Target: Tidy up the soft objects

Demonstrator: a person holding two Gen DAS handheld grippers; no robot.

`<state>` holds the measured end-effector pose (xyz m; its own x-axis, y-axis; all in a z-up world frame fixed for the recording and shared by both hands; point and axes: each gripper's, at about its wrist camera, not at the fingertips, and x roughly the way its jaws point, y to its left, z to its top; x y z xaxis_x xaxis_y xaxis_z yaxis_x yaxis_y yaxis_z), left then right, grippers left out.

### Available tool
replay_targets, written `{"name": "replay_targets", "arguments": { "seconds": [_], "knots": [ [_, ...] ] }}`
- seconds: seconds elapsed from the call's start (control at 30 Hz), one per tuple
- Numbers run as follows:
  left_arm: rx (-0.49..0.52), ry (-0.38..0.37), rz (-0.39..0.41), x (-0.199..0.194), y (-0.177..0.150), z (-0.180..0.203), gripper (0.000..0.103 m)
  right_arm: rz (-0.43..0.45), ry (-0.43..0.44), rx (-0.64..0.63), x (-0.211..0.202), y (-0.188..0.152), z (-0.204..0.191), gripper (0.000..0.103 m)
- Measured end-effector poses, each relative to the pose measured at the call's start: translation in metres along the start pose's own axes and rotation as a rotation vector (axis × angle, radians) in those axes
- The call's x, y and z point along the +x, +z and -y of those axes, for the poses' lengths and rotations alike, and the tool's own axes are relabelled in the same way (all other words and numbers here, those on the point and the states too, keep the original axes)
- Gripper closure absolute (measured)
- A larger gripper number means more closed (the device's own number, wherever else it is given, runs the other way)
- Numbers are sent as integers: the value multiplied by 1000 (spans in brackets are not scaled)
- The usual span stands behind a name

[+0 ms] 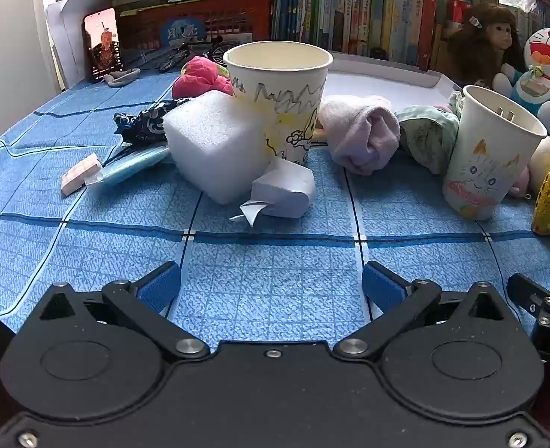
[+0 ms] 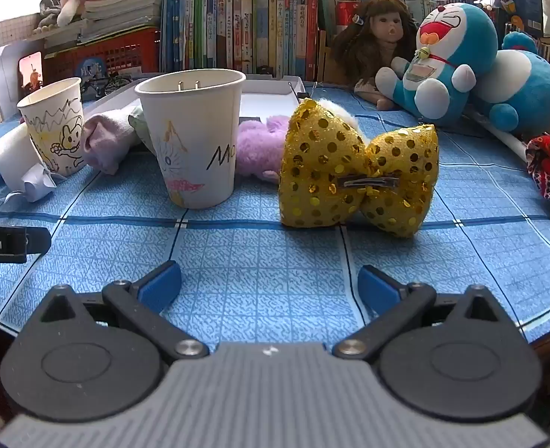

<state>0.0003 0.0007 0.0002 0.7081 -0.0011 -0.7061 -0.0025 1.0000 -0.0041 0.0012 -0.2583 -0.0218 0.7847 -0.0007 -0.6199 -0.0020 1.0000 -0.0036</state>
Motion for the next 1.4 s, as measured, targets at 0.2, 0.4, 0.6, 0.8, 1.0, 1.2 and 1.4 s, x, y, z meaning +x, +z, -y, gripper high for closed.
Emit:
{"name": "replay_targets", "arguments": {
  "seconds": [0.2, 0.4, 0.6, 0.8, 1.0, 1.2, 1.4],
  "knots": [
    [1, -2, 5, -5, 3, -1, 0, -6, -2, -3, 0, 0, 0, 0],
    [12, 1, 16, -3, -1, 2, 0, -6, -2, -4, 0, 0, -1, 0],
    [20, -8, 20, -3, -3, 0, 0, -7, -3, -4, 0, 1, -1, 0],
    [24, -14, 15, -4, -2, 0, 0, -8, -3, -4, 0, 1, -1, 0],
    [25, -16, 12, -3, -2, -1, 0, -8, -3, -5, 0, 1, -1, 0],
    [28, -19, 10, -3, -1, -1, 0, -9, -3, -5, 0, 1, -1, 0],
    [28, -19, 10, -3, -2, -1, 0, -9, -3, -5, 0, 1, -1, 0]
  ]
}}
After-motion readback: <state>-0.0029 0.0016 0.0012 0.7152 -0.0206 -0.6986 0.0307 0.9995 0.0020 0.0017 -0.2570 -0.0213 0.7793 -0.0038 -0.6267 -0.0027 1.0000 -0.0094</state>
